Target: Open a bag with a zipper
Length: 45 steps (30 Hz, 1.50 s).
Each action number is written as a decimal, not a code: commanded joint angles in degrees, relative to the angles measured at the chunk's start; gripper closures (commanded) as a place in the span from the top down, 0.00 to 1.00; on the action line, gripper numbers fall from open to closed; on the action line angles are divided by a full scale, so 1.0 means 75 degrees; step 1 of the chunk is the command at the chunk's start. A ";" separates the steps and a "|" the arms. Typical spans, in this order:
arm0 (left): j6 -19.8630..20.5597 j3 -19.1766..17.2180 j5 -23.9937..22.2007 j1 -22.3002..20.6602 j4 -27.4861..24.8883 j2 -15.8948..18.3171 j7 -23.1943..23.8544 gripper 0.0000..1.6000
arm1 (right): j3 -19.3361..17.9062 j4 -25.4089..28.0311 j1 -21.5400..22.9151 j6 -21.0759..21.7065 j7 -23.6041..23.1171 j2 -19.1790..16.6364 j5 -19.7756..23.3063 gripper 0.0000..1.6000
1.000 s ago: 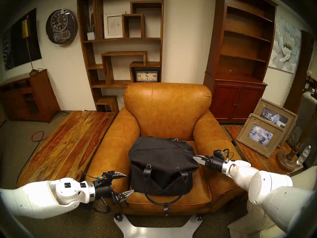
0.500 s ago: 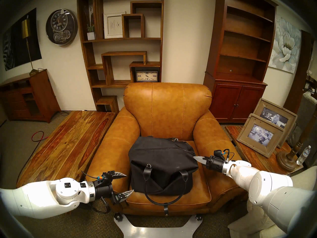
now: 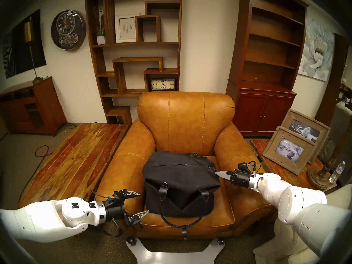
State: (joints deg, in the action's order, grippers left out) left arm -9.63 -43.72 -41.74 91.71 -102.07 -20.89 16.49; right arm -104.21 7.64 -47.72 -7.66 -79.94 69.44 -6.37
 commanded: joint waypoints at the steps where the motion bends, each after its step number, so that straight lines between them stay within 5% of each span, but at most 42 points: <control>1: -0.0077 -0.0027 0.0003 -0.0020 -0.0061 0.0006 0.0012 1.00 | 0.0261 0.0204 0.0453 0.0104 -0.0097 0.0164 -0.0252 0.00; 45: -0.0054 0.0066 -0.0023 -0.0100 -0.0050 0.0016 -0.0012 1.00 | 0.1024 0.2290 0.0034 -0.0418 -0.0675 0.1516 -0.1070 0.00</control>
State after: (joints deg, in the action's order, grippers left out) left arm -9.74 -43.03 -41.94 91.16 -102.05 -20.76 16.32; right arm -97.42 20.82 -46.98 -10.97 -84.58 77.74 -14.36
